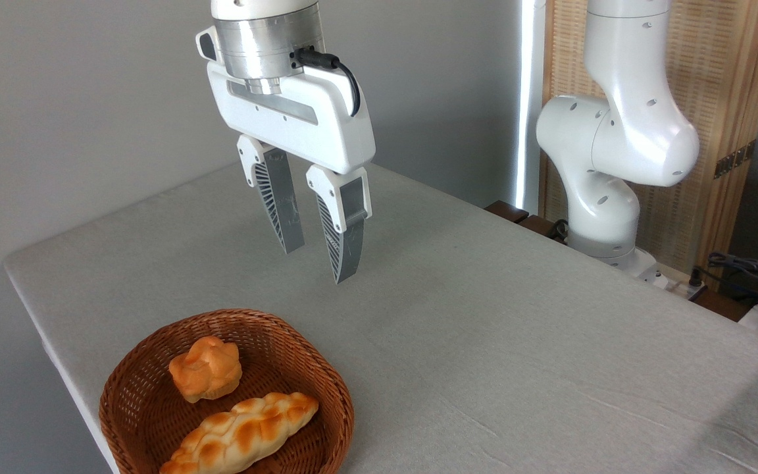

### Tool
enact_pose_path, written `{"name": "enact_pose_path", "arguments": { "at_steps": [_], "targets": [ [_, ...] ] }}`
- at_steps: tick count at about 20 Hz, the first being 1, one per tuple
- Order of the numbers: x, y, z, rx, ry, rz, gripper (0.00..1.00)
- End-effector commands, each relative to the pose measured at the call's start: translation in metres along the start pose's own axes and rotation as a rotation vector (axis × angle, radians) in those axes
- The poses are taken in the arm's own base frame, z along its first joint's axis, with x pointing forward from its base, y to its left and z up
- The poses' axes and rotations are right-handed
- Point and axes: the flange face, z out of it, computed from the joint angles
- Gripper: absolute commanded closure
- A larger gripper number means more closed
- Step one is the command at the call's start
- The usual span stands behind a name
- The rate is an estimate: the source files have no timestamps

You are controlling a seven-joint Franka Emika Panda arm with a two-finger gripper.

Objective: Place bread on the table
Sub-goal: 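Lower the open gripper toward the small round roll in the basket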

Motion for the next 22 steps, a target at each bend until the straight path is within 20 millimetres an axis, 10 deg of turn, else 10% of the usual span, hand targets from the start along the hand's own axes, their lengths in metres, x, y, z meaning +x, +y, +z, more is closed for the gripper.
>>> {"name": "enact_pose_path", "arguments": {
  "at_steps": [1, 10, 16, 22],
  "targets": [
    [-0.004, -0.002, -0.001, -0.022, -0.004, -0.002, 0.0],
    [-0.001, -0.003, 0.0, -0.022, 0.0, 0.0, 0.0],
    [0.069, 0.025, 0.046, -0.045, 0.052, 0.033, 0.0],
    [0.111, 0.012, 0.104, -0.025, 0.114, -0.022, 0.0]
  ]
}}
